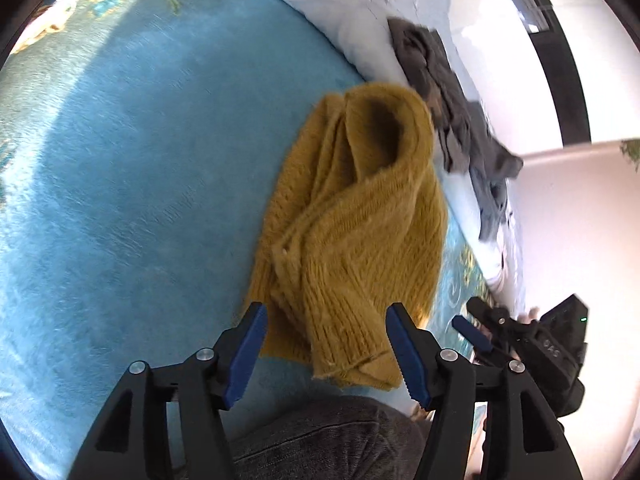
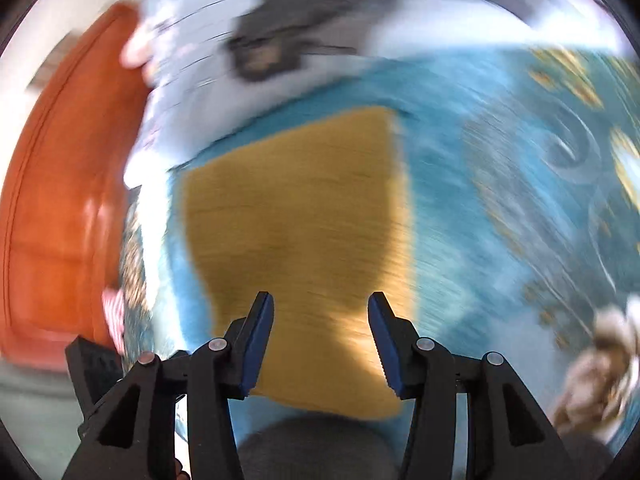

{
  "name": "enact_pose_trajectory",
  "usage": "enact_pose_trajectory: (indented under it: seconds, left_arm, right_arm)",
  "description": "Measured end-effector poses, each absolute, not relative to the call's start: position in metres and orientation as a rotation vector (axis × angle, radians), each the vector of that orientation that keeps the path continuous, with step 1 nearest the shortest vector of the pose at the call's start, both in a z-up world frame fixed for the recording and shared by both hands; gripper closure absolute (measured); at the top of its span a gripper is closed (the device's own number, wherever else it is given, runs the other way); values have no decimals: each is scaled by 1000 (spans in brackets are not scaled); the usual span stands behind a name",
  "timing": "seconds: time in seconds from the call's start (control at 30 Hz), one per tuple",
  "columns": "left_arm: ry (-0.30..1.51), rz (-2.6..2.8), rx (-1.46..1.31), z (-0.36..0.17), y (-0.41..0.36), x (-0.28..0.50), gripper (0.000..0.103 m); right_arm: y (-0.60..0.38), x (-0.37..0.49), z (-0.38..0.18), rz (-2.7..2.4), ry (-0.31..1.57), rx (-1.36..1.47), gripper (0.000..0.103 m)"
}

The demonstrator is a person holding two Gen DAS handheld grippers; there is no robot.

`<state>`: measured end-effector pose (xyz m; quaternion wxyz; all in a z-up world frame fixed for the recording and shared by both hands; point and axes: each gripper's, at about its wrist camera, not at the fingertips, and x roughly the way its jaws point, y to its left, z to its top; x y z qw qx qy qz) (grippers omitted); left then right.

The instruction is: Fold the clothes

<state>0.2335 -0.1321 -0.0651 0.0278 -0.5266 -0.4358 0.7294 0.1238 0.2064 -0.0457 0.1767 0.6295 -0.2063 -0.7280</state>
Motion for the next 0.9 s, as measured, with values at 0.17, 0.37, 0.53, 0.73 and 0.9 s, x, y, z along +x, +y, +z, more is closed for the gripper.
enact_pose_trajectory:
  seconds: [0.17,0.37,0.53,0.73,0.9]
  left_arm:
    - [-1307,2234,-1636,-70,-118,228,48]
    - [-1309,2260,-1751,-85,-120,232,88]
    - [-1340,2272,-1797,-98,-134,242,88]
    - [-1463,2190,-1701,-103,-146,250,84]
    - [-1508,2276,-1584,-80,-171,258,70]
  right_arm:
    - [233,133,-68,-2049,-708,1841,53]
    - [215,136,-78,-1987,-715,1838,53]
    - [196,136,-87,-1916,-647,1815,47]
    - [183,138,-110,-1834,-600,1808,47]
    - [183,140,-125,-1812,-642,1774,43]
